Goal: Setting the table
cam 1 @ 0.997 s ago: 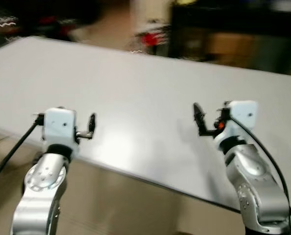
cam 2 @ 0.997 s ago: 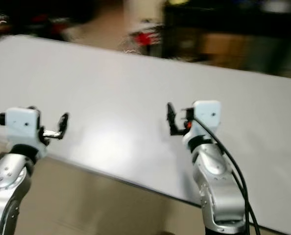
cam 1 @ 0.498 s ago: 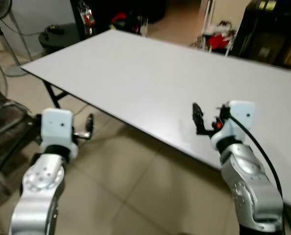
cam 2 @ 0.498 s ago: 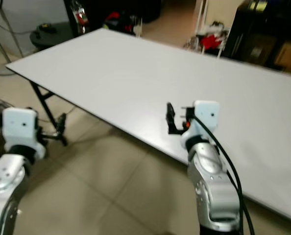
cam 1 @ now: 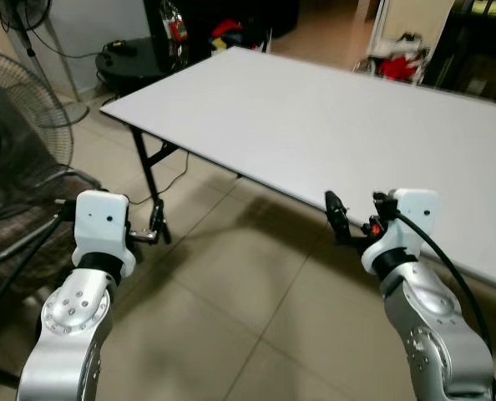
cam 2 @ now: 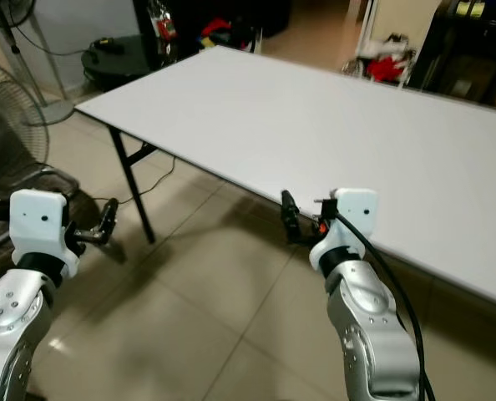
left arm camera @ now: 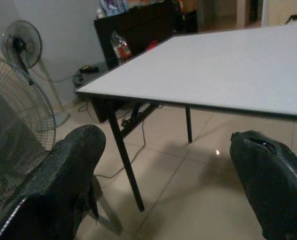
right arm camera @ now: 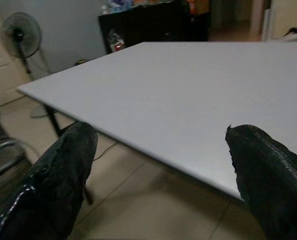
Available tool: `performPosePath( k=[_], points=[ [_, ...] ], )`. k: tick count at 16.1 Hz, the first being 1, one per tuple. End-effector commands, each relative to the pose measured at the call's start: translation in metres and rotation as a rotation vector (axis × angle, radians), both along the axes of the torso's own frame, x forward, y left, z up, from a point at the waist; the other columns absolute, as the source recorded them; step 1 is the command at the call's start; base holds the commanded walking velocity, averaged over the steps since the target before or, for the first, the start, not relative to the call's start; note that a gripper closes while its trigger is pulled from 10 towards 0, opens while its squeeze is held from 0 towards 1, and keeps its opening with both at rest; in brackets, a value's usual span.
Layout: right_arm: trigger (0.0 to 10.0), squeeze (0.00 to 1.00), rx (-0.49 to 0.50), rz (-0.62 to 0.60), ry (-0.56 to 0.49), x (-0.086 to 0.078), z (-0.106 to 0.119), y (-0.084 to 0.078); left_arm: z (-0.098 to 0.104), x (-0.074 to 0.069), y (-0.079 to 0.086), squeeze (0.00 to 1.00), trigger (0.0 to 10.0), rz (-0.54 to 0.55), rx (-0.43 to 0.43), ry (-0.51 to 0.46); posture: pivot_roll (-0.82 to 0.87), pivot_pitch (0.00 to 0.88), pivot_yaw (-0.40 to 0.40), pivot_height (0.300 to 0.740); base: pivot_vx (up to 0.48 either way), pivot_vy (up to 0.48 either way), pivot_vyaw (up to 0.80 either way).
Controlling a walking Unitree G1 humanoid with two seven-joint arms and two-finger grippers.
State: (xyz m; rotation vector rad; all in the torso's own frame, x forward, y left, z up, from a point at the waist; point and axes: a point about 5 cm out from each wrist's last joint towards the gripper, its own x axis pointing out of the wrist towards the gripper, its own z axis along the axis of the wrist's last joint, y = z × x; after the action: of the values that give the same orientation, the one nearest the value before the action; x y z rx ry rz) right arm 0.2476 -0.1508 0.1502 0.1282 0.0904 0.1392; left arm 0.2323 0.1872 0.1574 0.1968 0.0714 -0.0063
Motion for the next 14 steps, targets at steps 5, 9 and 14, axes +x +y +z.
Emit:
performPosePath(
  k=[5, 9, 14],
  points=[
    [10.0, 0.00, -0.016, 0.078, -0.007, 0.005, -0.001, 0.011, 0.005, -0.007, 0.008, 0.00, 10.0, 0.026, 0.024, -0.015, 0.05, 0.000, 0.026, 0.740, 0.000, 0.478, 0.00],
    [10.0, 0.00, -0.011, 0.158, -0.020, 0.010, 0.001, 0.024, 0.007, -0.011, 0.010, 0.00, 10.0, 0.054, 0.022, -0.033, 0.08, 0.000, 0.004, 0.740, 0.000, 0.457, 0.71],
    [10.0, 0.00, 0.003, 0.204, -0.031, 0.015, 0.002, 0.035, 0.014, -0.008, 0.015, 0.00, 10.0, 0.081, 0.058, -0.060, 0.09, 0.000, 0.006, 0.740, 0.000, -0.288, 0.80]
  ],
)
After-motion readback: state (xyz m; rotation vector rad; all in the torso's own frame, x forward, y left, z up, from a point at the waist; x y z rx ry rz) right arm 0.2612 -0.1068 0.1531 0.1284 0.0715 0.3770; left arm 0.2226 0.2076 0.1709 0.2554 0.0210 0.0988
